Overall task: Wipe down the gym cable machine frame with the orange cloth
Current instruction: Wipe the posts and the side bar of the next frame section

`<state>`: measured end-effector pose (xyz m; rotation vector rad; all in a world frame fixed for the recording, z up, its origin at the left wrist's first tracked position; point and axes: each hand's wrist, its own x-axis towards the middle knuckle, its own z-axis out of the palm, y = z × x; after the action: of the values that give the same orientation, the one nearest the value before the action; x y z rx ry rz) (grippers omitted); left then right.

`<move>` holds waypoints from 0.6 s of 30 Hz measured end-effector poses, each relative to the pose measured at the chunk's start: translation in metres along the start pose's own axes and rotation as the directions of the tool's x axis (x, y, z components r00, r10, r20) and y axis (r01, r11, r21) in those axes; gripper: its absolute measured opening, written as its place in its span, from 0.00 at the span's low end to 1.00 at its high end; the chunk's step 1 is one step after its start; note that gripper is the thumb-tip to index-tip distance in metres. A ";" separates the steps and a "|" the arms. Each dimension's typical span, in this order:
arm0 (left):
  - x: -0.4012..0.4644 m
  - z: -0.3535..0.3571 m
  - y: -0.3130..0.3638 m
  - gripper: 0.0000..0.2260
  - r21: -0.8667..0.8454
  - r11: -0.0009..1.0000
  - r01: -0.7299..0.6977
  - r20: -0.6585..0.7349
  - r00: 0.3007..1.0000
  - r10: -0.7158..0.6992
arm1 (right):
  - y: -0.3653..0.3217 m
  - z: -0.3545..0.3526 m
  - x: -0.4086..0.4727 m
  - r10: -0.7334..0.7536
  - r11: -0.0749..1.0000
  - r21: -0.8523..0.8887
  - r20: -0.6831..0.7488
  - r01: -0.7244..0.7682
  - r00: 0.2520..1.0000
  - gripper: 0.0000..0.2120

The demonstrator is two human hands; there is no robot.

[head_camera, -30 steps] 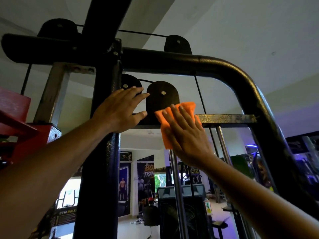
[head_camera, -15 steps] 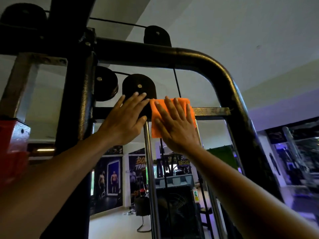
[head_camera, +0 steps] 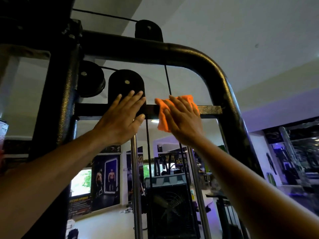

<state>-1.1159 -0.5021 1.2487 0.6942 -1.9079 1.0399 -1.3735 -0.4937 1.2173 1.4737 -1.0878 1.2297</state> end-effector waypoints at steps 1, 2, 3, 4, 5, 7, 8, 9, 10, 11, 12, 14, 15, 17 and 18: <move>-0.001 0.000 0.000 0.32 0.006 1.000 -0.003 0.005 1.000 0.003 | 0.018 -0.007 -0.002 0.055 0.998 0.015 0.002 -0.056 0.998 0.32; -0.001 0.000 0.000 0.32 0.013 1.000 -0.008 0.009 1.000 0.008 | 0.033 -0.014 -0.005 0.114 0.993 0.033 -0.003 -0.114 0.993 0.33; -0.002 0.000 0.000 0.32 0.023 1.000 -0.009 0.008 1.000 0.009 | 0.041 -0.019 -0.007 0.169 0.985 0.043 -0.009 -0.169 0.986 0.34; -0.002 0.001 0.001 0.32 0.037 0.999 -0.010 0.007 1.000 0.009 | 0.040 -0.021 -0.006 0.206 0.977 0.050 -0.008 -0.205 0.978 0.33; 0.000 0.003 0.004 0.32 0.054 0.998 -0.014 0.011 1.000 0.013 | 0.031 -0.020 -0.004 0.211 0.976 0.064 0.000 -0.210 0.978 0.32; 0.006 0.008 0.017 0.32 0.078 0.997 -0.019 0.022 1.000 0.018 | 0.006 -0.013 -0.003 0.128 0.989 0.079 0.011 -0.128 0.992 0.31; 0.010 0.013 0.025 0.32 0.075 0.997 -0.011 0.021 1.000 0.009 | -0.001 -0.007 -0.006 0.071 0.995 0.071 0.010 -0.071 0.997 0.31; 0.013 0.018 0.033 0.32 0.066 0.998 0.001 0.021 1.000 -0.003 | -0.001 -0.003 -0.010 0.025 0.998 0.060 0.013 -0.026 1.000 0.30; 0.016 0.022 0.039 0.33 0.061 0.998 0.011 0.022 1.000 -0.012 | 0.008 -0.002 -0.016 -0.002 0.999 0.045 0.016 0.002 1.000 0.29; 0.019 0.025 0.043 0.33 0.062 0.998 0.018 0.019 1.000 -0.019 | 0.023 -0.005 -0.019 -0.014 0.999 0.029 0.016 0.014 1.000 0.28; 0.020 0.028 0.045 0.33 0.068 0.997 0.022 0.014 1.000 -0.023 | 0.043 -0.010 -0.022 -0.007 1.000 0.007 0.020 0.007 1.000 0.28; 0.020 0.031 0.045 0.33 0.081 0.997 0.021 0.006 1.000 -0.022 | 0.078 -0.019 -0.025 0.086 0.996 -0.020 0.028 -0.086 0.996 0.29; 0.019 0.032 0.045 0.33 0.092 0.996 0.020 0.001 1.000 -0.021 | 0.087 -0.023 -0.024 0.138 0.990 -0.018 0.018 -0.137 0.990 0.29; 0.019 0.034 0.048 0.33 0.109 0.994 0.025 -0.007 1.000 -0.025 | 0.081 -0.024 -0.020 0.180 0.984 0.016 0.002 -0.180 0.984 0.30; 0.021 0.035 0.052 0.33 0.109 0.994 0.025 -0.006 1.000 -0.025 | 0.068 -0.022 -0.018 0.164 0.985 0.047 0.008 -0.165 0.986 0.29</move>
<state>-1.1807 -0.5080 1.2356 0.7750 -1.8442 1.1358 -1.4459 -0.4852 1.2079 1.4454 -1.2102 1.3758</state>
